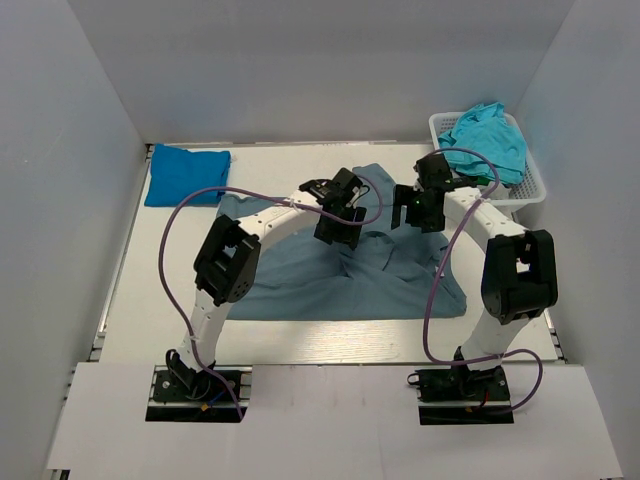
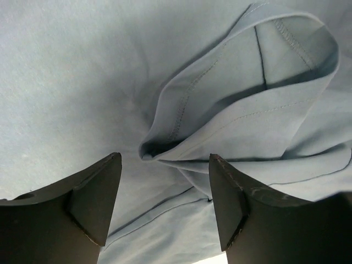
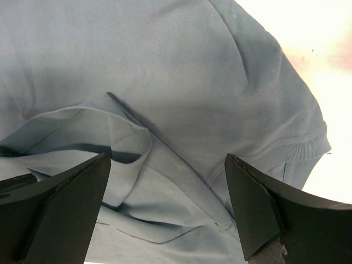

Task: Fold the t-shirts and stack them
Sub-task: Fold the flattened tshirt in 1/3 of the way

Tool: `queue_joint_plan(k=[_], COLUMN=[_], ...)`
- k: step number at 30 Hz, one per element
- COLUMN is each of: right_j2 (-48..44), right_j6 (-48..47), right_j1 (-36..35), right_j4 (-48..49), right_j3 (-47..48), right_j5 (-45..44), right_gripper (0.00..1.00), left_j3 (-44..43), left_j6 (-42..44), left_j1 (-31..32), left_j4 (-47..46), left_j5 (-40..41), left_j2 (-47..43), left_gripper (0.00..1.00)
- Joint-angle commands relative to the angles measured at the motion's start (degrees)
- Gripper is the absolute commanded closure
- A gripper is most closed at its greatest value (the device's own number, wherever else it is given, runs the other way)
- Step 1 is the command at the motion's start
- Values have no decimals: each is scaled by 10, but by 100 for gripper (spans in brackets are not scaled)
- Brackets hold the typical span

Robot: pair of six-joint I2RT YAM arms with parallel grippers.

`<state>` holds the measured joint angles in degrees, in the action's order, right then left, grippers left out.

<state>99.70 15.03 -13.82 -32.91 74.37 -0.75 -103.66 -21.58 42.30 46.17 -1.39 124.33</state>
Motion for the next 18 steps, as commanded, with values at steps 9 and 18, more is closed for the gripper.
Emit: queue_joint_plan(k=[9, 18], right_j2=[-41, -61], right_j6=[5, 6], right_j1=[15, 23], right_j4=[-7, -5], right_j3=[-13, -29], right_j5=[-12, -7], right_gripper=[10, 10], left_j3=[-22, 21], left_j6=[-10, -21], left_j1=[3, 3], left_j4=[1, -76], left_j5=[21, -4], left_j2=[11, -1], left_gripper=[27, 40])
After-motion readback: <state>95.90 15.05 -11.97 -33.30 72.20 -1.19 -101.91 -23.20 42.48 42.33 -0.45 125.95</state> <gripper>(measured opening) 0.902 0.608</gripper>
